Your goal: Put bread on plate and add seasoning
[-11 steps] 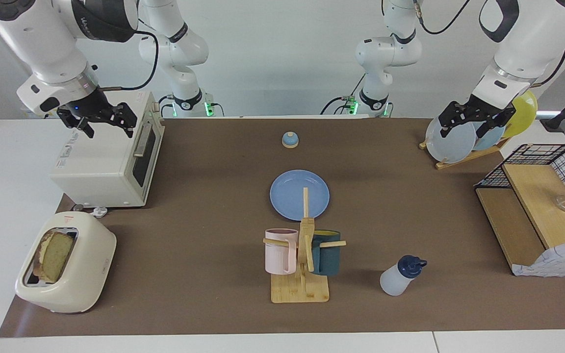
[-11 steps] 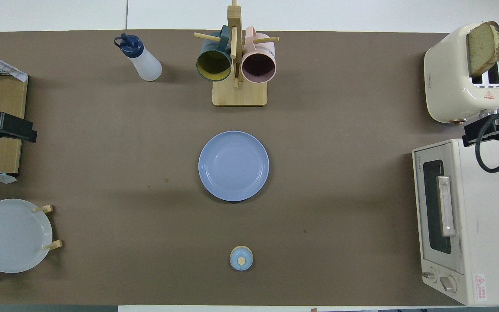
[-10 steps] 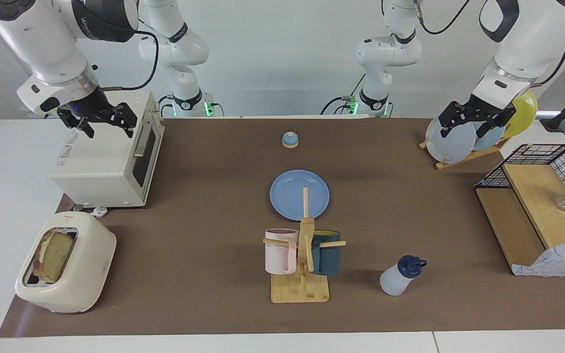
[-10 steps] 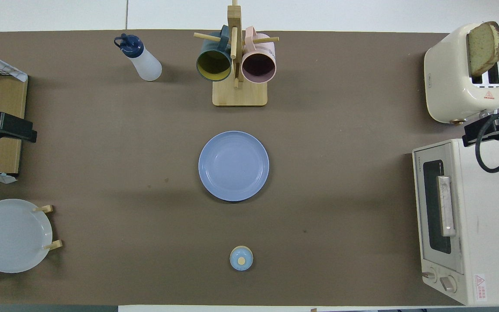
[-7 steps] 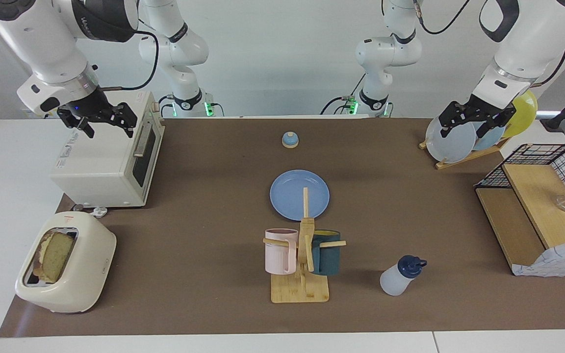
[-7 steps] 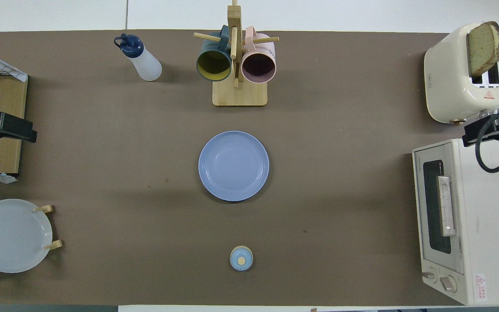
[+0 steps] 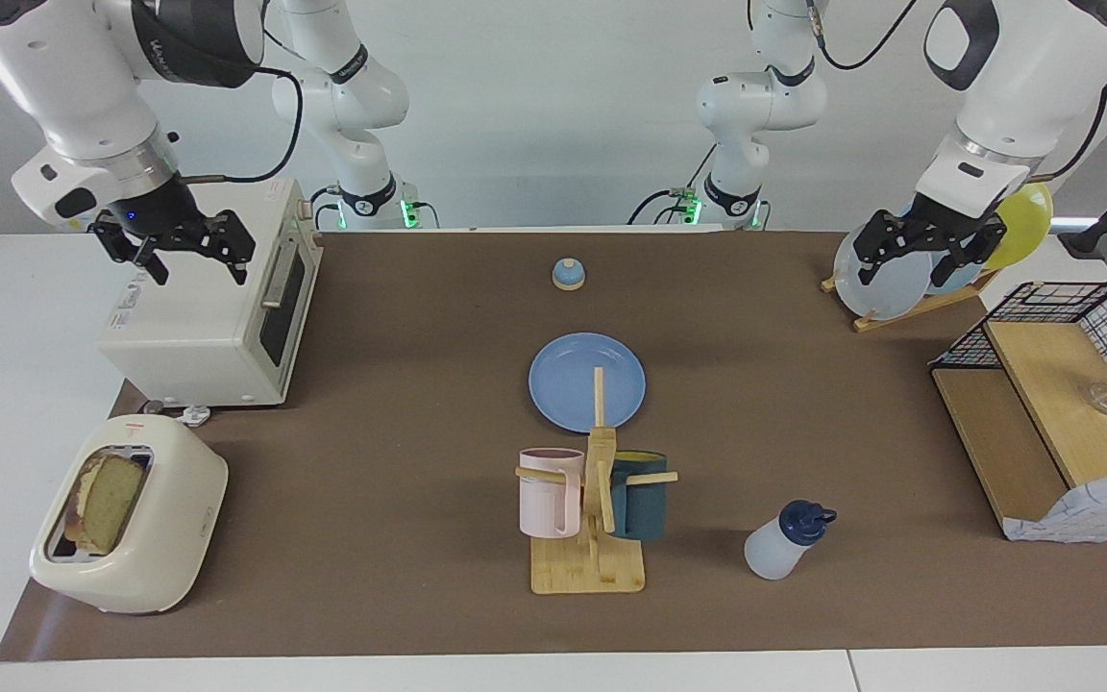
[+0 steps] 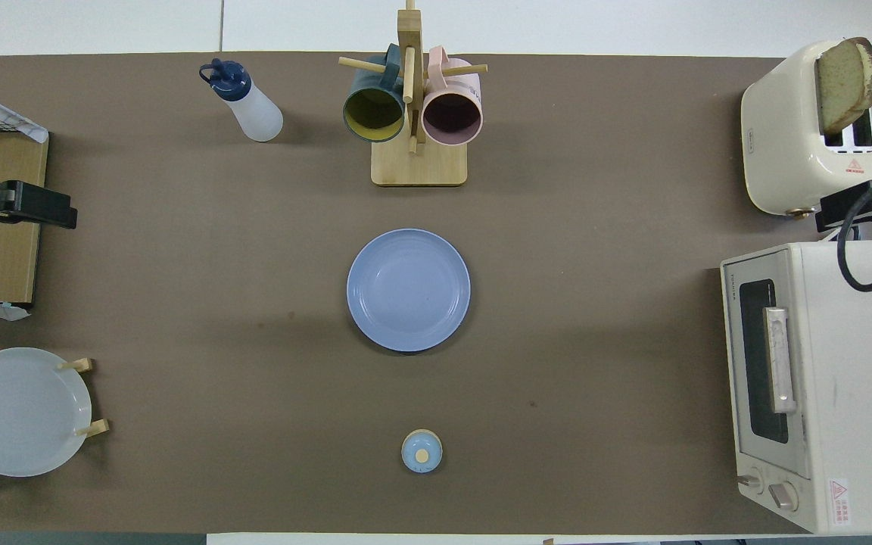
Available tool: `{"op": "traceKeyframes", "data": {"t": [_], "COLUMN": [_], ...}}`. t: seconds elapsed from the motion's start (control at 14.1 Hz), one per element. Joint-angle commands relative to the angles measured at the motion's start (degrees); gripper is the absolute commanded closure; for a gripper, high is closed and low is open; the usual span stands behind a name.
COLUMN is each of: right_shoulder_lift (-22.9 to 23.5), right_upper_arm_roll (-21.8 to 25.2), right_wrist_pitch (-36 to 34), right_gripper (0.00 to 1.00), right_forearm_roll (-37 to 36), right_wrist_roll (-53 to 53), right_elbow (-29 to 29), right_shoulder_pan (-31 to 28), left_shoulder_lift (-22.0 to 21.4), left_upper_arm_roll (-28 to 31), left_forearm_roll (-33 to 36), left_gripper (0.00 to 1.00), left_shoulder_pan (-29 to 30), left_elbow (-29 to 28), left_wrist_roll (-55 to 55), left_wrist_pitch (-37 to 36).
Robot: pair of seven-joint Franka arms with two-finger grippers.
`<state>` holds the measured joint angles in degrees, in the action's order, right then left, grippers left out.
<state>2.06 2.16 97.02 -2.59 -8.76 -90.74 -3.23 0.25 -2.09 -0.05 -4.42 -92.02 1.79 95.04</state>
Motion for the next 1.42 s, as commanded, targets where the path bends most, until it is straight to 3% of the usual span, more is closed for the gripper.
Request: {"op": "traceKeyframes", "data": {"t": [0.0, 0.21, 0.5, 0.71, 1.14, 1.28, 1.35], "right_shoulder_lift": [-0.66, -0.22, 6.27, 9.96, 14.72, 15.16, 15.25], "right_upper_arm_roll": [-0.05, -0.05, -0.05, 0.04, 0.04, 0.04, 0.04], "right_wrist_pitch": [12.26, 21.96, 33.73, 38.14, 45.09, 46.32, 46.76], "right_gripper": [0.0, 0.01, 0.01, 0.01, 0.03, 0.16, 0.17], "right_forearm_roll": [0.74, 0.74, 0.48, 0.48, 0.22, -0.31, -0.31], "right_wrist_roll": [-7.14, -7.33, -7.33, -7.06, -7.33, -7.33, -7.42], "right_elbow": [-3.21, -5.41, -5.24, -4.88, -4.71, -4.71, -4.71], "right_shoulder_pan": [-2.13, -2.22, -4.07, -4.68, -6.44, -6.53, -6.53], "left_shoulder_lift": [-2.53, -7.71, -7.2, -6.76, 0.61, 4.65, 6.06], "left_upper_arm_roll": [0.15, -0.02, -0.02, 0.06, 0.24, 0.41, 0.5], "left_forearm_roll": [0.49, -2.65, -3.64, -3.64, -2.94, -2.94, -2.94], "left_gripper": [0.0, 0.0, 0.0, 0.0, 0.0, 0.0, 0.0], "left_shoulder_pan": [-1.37, -2.25, -7.51, -9.63, -11.57, -12.88, -12.98], "left_elbow": [-4.46, -18.24, -25.21, -31.98, -38.49, -39.11, -39.2], "left_wrist_roll": [-4.41, -5.48, -11.88, -12.51, -11.64, -11.55, -11.55], "left_wrist_pitch": [3.81, 20.38, 35.61, 48.18, 71.2, 78.25, 80.89]}}
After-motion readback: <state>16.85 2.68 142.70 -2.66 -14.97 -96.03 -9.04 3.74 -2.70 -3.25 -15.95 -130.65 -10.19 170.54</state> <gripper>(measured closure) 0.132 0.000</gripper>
